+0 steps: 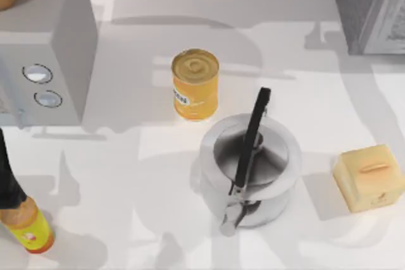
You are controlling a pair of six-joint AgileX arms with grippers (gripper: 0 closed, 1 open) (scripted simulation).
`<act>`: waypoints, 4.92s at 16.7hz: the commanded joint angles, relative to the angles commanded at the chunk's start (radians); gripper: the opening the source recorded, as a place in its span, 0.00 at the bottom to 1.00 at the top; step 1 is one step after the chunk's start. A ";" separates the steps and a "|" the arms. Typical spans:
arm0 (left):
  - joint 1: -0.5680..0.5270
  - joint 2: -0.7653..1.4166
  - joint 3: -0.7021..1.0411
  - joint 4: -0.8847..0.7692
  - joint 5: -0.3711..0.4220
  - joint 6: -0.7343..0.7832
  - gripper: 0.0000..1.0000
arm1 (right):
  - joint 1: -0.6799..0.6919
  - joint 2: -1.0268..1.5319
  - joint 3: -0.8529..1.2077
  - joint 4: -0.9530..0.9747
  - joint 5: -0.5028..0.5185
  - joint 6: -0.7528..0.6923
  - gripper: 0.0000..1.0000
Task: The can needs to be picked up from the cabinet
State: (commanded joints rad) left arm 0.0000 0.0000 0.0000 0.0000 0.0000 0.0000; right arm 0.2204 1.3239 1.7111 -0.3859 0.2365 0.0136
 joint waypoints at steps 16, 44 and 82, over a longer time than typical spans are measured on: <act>0.000 0.000 0.000 0.000 0.000 0.000 1.00 | 0.087 0.181 0.041 0.137 0.093 -0.002 1.00; 0.000 0.000 0.000 0.000 0.000 0.000 1.00 | 0.078 0.196 0.061 0.140 0.083 -0.001 0.00; 0.000 0.000 0.000 0.000 0.000 0.000 1.00 | -0.107 -1.145 -1.464 0.290 -0.121 -0.007 0.00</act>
State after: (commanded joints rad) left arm 0.0000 0.0000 0.0000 0.0000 0.0000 0.0000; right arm 0.1138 0.1794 0.2467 -0.0954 0.1159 0.0069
